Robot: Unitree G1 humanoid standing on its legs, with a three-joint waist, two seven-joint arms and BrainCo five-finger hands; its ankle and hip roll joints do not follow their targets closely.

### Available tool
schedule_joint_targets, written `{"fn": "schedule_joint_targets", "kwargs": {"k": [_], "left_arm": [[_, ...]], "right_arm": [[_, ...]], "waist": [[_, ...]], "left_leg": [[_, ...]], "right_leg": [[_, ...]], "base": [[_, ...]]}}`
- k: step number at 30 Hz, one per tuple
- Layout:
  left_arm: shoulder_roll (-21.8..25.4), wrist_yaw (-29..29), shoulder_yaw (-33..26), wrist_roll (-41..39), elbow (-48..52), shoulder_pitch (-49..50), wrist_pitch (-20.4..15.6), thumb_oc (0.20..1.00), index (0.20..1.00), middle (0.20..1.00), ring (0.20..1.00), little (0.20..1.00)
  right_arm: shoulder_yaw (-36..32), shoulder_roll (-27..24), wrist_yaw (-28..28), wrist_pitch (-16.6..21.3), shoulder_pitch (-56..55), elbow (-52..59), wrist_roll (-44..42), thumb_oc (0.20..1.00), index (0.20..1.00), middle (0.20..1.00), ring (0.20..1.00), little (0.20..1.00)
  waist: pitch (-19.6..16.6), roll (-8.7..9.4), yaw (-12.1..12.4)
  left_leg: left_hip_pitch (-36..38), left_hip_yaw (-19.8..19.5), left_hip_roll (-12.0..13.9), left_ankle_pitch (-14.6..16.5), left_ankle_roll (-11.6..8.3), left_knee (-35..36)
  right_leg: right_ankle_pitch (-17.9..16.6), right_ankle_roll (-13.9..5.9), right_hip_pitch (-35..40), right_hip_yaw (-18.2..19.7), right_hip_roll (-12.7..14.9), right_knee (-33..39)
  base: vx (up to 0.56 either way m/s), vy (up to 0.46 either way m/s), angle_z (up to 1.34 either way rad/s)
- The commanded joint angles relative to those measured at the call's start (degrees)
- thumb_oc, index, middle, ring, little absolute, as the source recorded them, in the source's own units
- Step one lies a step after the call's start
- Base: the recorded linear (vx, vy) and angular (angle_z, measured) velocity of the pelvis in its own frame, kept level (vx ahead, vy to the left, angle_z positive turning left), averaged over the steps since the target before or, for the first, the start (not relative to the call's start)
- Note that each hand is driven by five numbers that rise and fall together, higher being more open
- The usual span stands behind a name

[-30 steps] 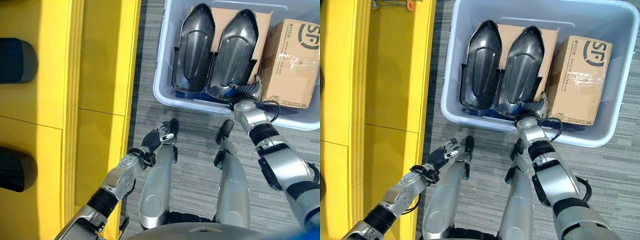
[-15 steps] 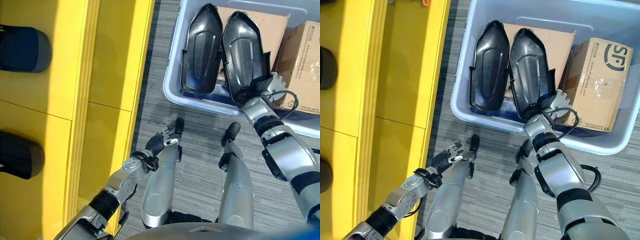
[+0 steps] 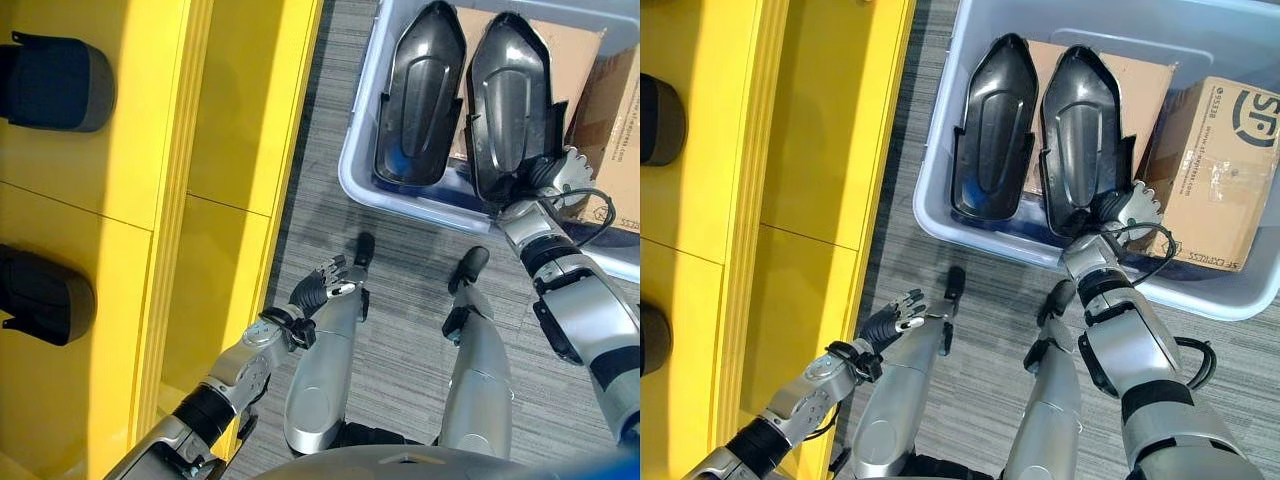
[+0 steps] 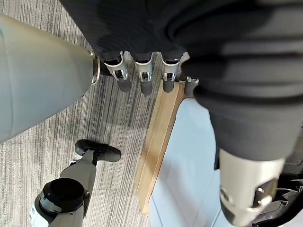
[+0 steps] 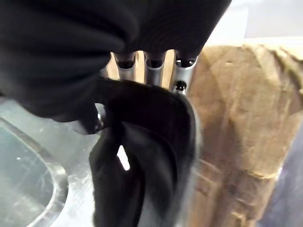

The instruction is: Move parts from the plastic box to the shelf.

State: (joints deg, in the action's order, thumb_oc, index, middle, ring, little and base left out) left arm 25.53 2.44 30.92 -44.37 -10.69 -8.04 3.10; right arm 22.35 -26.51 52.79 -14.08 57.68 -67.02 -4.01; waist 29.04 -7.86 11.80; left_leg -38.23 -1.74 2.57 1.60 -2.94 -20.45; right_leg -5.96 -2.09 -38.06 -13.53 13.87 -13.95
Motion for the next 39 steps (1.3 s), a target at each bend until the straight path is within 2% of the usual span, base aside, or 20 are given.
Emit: {"fn": "schedule_joint_targets", "kwargs": {"k": [1, 2, 7, 13, 21, 26, 30, 33, 35, 37, 39], "left_arm": [[1.90, 0.11, 0.55, -0.30, 5.53, 3.58, -0.92, 1.000, 1.000, 1.000, 1.000, 1.000], [1.84, 0.42, 0.11, -0.25, 5.26, 3.64, -1.12, 1.000, 1.000, 1.000, 1.000, 1.000], [1.24, -0.45, -1.47, -0.79, 6.02, 4.37, -0.14, 1.000, 1.000, 1.000, 1.000, 1.000], [0.78, 1.08, -3.60, -0.17, 4.48, 5.36, 0.66, 1.000, 1.000, 1.000, 1.000, 1.000], [0.28, 2.51, -5.56, 1.20, 2.84, 6.01, 1.88, 1.000, 1.000, 1.000, 1.000, 1.000], [-0.58, 2.96, -6.59, 2.97, 1.19, 7.20, 2.71, 1.000, 1.000, 1.000, 1.000, 1.000], [-1.43, 3.97, -7.07, 2.85, -0.22, 8.12, 1.98, 1.000, 1.000, 1.000, 1.000, 1.000], [-2.77, 6.63, -8.28, 0.85, -0.75, 10.85, 3.21, 1.000, 1.000, 1.000, 1.000, 1.000], [-3.13, 6.92, -8.49, 2.06, -1.37, 11.97, 2.71, 1.000, 1.000, 1.000, 1.000, 1.000], [-4.39, 7.19, -10.10, 3.88, -3.26, 15.38, 1.48, 1.000, 1.000, 1.000, 1.000, 1.000], [-4.73, 7.48, -10.65, 4.49, -4.01, 16.66, 0.19, 1.000, 1.000, 1.000, 1.000, 1.000]], "right_arm": [[-3.00, -3.98, 4.57, 9.25, -3.82, 2.78, -3.92, 0.200, 0.200, 0.200, 0.200, 0.200], [-3.86, -4.07, 5.99, 12.14, -3.98, 4.31, -4.32, 0.200, 0.200, 0.200, 0.200, 0.200], [-8.46, -4.54, 8.44, 17.56, -5.71, 14.73, 0.05, 0.200, 0.200, 0.200, 0.200, 0.200], [-9.45, -6.45, 8.17, 13.99, -5.83, 26.21, 5.64, 0.200, 0.200, 0.200, 0.200, 0.200], [-11.45, -7.02, 6.48, 14.84, -6.98, 32.23, 4.99, 0.200, 0.200, 0.200, 0.200, 0.200], [-11.46, -5.83, 1.49, 13.74, -9.15, 35.63, 1.25, 0.200, 0.200, 0.200, 0.200, 0.200], [-10.68, -3.88, -3.65, 15.39, -11.05, 36.71, -1.01, 0.200, 0.200, 0.200, 0.200, 0.200], [-9.09, -0.59, -11.54, 16.06, -16.00, 42.54, -6.44, 0.200, 0.200, 0.200, 0.200, 0.200], [-8.51, 0.44, -14.26, 16.36, -18.09, 44.93, -8.74, 0.200, 0.200, 0.200, 0.200, 0.200], [-6.94, 3.47, -21.69, 16.36, -25.69, 52.25, -13.13, 0.200, 0.200, 0.200, 0.200, 0.200], [-6.77, 4.05, -24.01, 16.79, -28.91, 54.39, -14.77, 0.200, 0.200, 0.200, 0.200, 0.200]], "waist": [[0.75, -1.78, 0.07], [0.75, -1.51, -0.26], [0.75, -0.42, -1.94], [0.75, 0.76, -3.14], [0.75, 1.67, -3.75], [0.75, 2.26, -4.17], [0.28, 2.69, -4.33], [-2.46, 3.43, -4.57], [-3.40, 3.76, -4.67], [-7.02, 4.85, -4.89], [-8.25, 5.17, -5.02]], "left_leg": [[1.40, 2.55, 3.92, -0.06, 0.42, 4.39], [2.21, 2.80, 4.01, -0.01, 0.37, 4.80], [6.84, 3.82, 4.27, 0.35, 0.28, 6.77], [12.83, 4.48, 5.10, 0.65, -0.33, 8.38], [18.26, 5.31, 6.04, -0.57, -0.55, 10.79], [24.17, 5.59, 6.84, -0.84, -1.19, 12.85], [27.96, 5.82, 7.64, -1.69, -1.77, 15.14], [31.21, 6.11, 9.09, -3.42, -2.66, 18.67], [31.99, 6.00, 9.60, -4.05, -3.02, 19.45], [33.65, 5.65, 9.87, -5.00, -3.30, 20.96], [34.23, 5.44, 9.58, -4.84, -3.16, 21.03]], "right_leg": [[10.65, -5.24, 5.92, 1.47, 3.89, -7.08], [10.50, -5.31, 6.56, 1.63, 3.78, -6.44], [10.36, -5.47, 10.18, 2.45, 3.25, -4.29], [10.21, -5.31, 15.45, 2.89, 2.36, -1.86], [9.24, -4.71, 20.50, 2.34, 1.32, 0.58], [9.47, -4.66, 25.89, 2.06, 0.97, 2.05], [9.65, -4.45, 29.50, 1.63, 0.53, 3.36], [9.63, -4.30, 32.41, 1.27, -0.04, 4.96], [9.64, -4.24, 33.32, 1.20, -0.17, 5.28], [9.27, -4.55, 36.24, 1.16, -0.35, 7.00], [9.25, -4.78, 37.27, 1.15, -0.18, 7.35]], "base": [[0.00, 0.002, -0.05], [0.00, 0.006, -0.05], [0.01, 0.019, -0.15], [0.03, -0.013, -0.16], [0.00, -0.027, -0.06], [0.05, -0.005, -0.02], [0.05, 0.028, -0.03], [0.10, 0.089, 0.00], [0.10, 0.145, 0.01], [0.09, 0.280, 0.02], [0.04, 0.218, 0.00]]}}
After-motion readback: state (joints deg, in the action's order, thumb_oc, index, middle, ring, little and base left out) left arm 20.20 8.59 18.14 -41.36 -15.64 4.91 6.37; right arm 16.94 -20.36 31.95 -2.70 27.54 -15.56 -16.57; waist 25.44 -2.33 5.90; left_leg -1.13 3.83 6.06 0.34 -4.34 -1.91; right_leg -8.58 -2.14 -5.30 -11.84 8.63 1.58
